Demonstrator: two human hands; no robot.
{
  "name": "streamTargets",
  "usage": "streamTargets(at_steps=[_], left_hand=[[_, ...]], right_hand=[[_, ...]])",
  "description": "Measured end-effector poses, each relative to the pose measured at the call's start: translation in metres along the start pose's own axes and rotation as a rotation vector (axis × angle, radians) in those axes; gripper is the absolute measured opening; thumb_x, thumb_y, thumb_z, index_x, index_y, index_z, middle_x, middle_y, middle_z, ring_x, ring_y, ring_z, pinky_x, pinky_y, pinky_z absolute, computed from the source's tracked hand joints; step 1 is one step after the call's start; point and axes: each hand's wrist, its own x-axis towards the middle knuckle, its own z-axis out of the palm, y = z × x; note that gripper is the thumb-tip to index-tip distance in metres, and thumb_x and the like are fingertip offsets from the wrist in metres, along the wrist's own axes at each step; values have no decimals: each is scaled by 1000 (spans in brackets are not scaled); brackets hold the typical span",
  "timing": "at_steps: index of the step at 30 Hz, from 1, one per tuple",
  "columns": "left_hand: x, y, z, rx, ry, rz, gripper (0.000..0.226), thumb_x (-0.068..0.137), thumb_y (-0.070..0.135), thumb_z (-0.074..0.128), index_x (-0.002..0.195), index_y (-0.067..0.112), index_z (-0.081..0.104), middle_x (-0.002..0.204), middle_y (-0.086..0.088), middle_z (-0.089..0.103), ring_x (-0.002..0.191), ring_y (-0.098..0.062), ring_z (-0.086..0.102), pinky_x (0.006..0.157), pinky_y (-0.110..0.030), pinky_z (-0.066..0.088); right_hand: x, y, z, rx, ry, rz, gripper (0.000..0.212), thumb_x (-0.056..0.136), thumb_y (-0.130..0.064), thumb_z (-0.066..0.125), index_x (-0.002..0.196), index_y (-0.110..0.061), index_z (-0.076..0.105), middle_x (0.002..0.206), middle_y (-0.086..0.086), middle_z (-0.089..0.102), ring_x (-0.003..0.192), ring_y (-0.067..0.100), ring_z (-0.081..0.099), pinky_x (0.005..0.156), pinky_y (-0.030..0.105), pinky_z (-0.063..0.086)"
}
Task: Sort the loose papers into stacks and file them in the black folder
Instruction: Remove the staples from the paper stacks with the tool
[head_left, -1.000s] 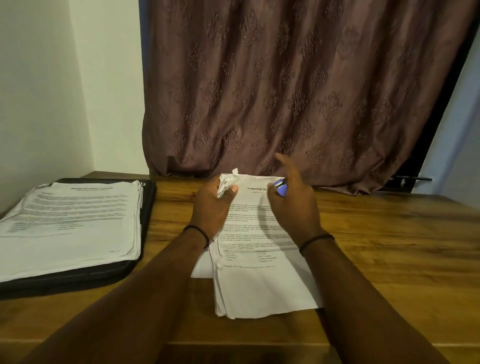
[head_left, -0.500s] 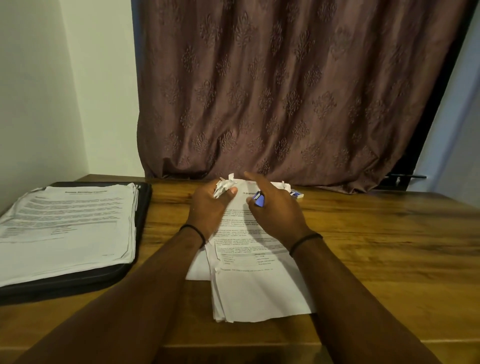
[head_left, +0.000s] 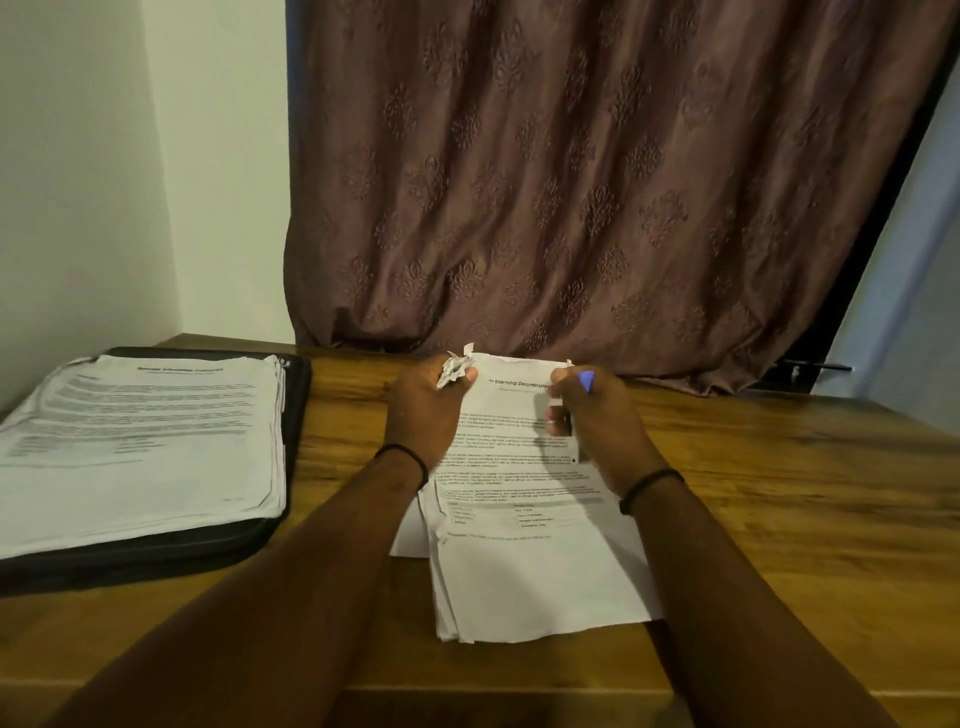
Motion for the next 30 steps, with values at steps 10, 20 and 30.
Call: streamTargets(at_steps=[10,20,30], left_hand=[[1,-3,-1,59,27,12,17,92,17,66,100,3,71,84,1,66,70,3,54,60,-2,38],[1,-3,-2,36,9,-12,14,92,13,65,101,4,71,86,3,66,75,1,55,64,-3,40],[0,-5,-3,21,1,-37,6,91,14,66,91,9,69,80,3,66,73,-3,55,65,-15,43]], right_hand=[[9,-2,-16,474,-89,489,14,101,-15,38,103,-7,49,71,9,50,43,8,43,35,19,36],[4,-4,-11,170,-11,382,42,103,-44,40,108,-12,67,68,4,64,38,5,29,33,16,22],[5,0,-13,134,321,113,23,74,-4,83,85,-9,64,71,8,69,51,15,56,48,26,48]])
